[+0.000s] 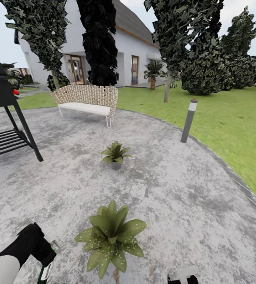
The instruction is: Pick up the pesticide atomizer in the garden and spray insectifuge to fully cover both potted plants in the garden.
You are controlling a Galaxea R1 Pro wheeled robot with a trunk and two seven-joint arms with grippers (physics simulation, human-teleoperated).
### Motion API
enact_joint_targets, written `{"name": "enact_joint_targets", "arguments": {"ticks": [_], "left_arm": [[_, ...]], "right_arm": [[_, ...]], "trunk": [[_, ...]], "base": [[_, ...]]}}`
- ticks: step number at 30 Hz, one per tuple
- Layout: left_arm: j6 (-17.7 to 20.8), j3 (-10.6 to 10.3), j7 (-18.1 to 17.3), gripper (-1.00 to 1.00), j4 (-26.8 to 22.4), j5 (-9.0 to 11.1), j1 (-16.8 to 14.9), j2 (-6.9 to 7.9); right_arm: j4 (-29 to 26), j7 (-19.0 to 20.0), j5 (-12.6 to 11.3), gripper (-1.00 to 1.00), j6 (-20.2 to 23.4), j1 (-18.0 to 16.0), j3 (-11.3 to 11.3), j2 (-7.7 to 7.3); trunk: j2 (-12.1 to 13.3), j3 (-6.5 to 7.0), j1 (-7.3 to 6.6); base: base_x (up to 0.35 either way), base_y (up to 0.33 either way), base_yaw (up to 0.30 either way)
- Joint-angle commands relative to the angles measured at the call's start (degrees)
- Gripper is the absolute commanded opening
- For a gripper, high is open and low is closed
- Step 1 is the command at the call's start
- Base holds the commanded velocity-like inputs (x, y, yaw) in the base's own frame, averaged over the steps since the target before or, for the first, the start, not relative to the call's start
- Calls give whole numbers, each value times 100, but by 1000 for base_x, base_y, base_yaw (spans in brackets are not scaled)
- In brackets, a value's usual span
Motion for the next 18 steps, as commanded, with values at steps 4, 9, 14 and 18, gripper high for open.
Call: {"name": "enact_joint_targets", "arguments": {"ticks": [4, 9, 14, 18], "left_arm": [[117, -2, -35, -100, -89, 207, -2, 11], [102, -9, 7, -100, -11, 400, 3, -65], [100, -9, 256, -100, -51, 561, 3, -77], [113, -2, 291, -100, -68, 569, 1, -75]], "right_arm": [[7, -55, 42, 100, 3, -4, 42, 0], [7, -52, 42, 100, 10, -4, 46, 7], [7, -52, 42, 100, 10, -4, 47, 8], [7, -54, 44, 100, 10, -4, 48, 3]], "trunk": [[-2, -5, -1], [-2, -32, -1], [-2, -67, -1], [-2, -89, -1]], "base": [[0, 0, 264], [0, 0, 211], [0, 0, 178], [0, -9, 133]]}}
